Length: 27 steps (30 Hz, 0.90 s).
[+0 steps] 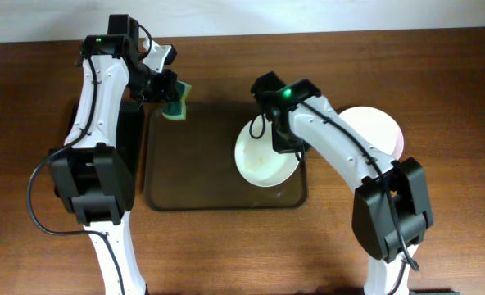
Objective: Clean dirty plates on tray and stack at the side
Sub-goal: 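Lift the last plate off the tray with the right gripper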
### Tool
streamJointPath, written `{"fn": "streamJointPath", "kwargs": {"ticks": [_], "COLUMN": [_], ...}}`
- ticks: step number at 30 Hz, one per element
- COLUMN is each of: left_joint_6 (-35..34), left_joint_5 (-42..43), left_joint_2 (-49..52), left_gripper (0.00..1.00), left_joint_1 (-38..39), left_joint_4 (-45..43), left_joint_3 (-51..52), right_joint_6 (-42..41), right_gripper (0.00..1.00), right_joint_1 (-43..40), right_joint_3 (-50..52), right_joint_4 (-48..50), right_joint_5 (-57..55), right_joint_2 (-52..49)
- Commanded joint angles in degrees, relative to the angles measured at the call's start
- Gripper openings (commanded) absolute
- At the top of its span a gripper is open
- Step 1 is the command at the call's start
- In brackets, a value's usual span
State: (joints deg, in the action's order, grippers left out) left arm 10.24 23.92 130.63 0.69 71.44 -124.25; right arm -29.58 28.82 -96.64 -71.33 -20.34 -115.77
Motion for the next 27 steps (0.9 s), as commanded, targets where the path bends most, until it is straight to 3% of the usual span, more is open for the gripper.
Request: {"fn": "streamJointPath", "kwargs": {"ticks": [1,13,21,27], "left_joint_6": [-0.5,-0.5,-0.5,-0.5], "left_joint_5": [0.0,0.0,-1.3,-1.3], "left_joint_2": [-0.3,-0.3,-0.3,-0.3], "left_gripper": [0.01,0.01,0.01,0.01], "left_joint_1": [0.3,0.6,0.6,0.7], "left_joint_4": [0.0,0.0,0.0,0.0], "left_joint_3": [-0.7,-0.7,-0.7,-0.7], "right_joint_6": [-4.5,-7.4,-7.4,-7.4], "right_gripper": [0.04,0.04,0.04,0.04], "right_joint_1": [4.6,15.6,15.5,15.6], "right_joint_3": [0.0,-4.6,-4.6,-4.5], "right_joint_4": [-4.0,-9.7,-7.3,-7.0], "right_joint_5": [-18.4,-42.8,-26.4,-23.3], "right_joint_2": [1.0,1.0,1.0,1.0]}}
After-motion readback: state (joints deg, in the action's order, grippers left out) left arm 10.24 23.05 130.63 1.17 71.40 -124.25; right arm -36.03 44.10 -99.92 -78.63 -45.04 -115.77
